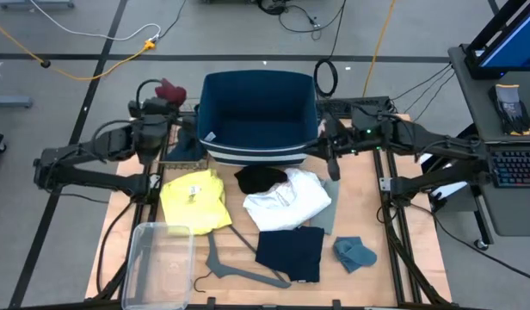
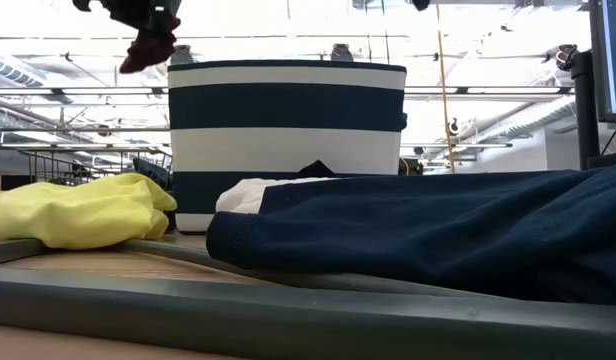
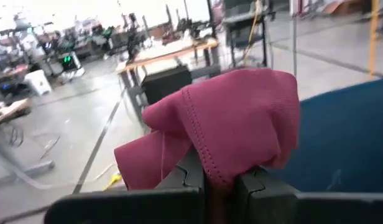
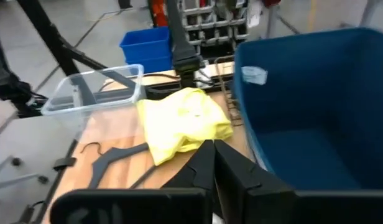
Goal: Pick & Place Cloths
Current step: Put the red shorts into the brown wire basket
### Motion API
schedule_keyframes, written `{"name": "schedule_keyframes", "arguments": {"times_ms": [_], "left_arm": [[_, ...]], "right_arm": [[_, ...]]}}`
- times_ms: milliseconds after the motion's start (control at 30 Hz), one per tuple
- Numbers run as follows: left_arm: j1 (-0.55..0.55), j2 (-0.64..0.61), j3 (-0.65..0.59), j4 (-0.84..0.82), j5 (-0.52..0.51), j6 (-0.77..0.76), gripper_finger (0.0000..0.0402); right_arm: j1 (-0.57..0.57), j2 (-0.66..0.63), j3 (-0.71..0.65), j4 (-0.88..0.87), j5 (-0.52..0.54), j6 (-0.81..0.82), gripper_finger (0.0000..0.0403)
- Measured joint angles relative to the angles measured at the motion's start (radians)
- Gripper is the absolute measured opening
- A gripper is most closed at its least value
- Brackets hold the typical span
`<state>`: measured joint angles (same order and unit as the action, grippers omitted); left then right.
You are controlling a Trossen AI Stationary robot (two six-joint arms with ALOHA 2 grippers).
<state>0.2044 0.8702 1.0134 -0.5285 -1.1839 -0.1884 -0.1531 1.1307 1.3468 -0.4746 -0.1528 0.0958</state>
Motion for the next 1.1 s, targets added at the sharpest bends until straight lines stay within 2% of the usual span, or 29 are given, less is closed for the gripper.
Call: {"name": "schedule_keyframes", "arguments": {"times_ms": [300,500,800,1100], "left_arm": [[0.19,0.0,0.0,-0.259,0.243,-0.272,0.0015],[0.313,0.001,0.0,-0.367,0.424,-0.373,0.0015],[0.486,0.086,0.0,-0.477,0.689,-0.504,0.0015],[0.644,0.227,0.0,-0.487,0.878,-0.549,0.0019]], "right_arm": [[0.0,-0.083,0.0,-0.081,0.078,-0.057,0.0001],[0.0,-0.117,0.0,-0.137,0.13,-0.058,0.0],[0.0,-0.122,0.0,-0.146,0.127,-0.056,0.0],[0.0,-0.122,0.0,-0.166,0.123,-0.056,0.0]]}}
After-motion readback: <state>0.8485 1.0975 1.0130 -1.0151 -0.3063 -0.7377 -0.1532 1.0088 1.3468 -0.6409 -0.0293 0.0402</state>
